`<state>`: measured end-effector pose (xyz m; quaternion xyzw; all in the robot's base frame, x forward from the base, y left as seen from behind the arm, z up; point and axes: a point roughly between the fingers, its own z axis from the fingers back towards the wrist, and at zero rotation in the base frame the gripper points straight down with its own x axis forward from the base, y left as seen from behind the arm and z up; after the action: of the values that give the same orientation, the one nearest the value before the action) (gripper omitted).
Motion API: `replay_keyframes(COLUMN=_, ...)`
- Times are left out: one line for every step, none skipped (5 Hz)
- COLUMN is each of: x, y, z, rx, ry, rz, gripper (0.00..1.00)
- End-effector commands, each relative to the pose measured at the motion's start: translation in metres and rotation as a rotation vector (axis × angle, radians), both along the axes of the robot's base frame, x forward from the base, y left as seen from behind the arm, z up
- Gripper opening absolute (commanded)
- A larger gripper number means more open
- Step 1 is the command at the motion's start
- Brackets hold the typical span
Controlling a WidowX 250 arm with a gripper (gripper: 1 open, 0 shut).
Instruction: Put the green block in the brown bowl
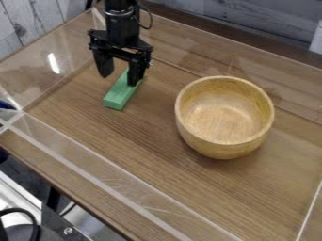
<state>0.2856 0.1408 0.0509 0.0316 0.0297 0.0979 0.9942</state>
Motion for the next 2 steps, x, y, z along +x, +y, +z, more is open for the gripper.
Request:
replay_keyframes(x=0.0084, y=0.0045, z=0.0302, rx=0.043, ry=-0.091, rz=0.001, gripper=1.0)
replay_keyframes(x=0.0075, y=0.0036, z=0.0318, rx=0.046, ry=-0.095, rz=0.0, gripper=1.0)
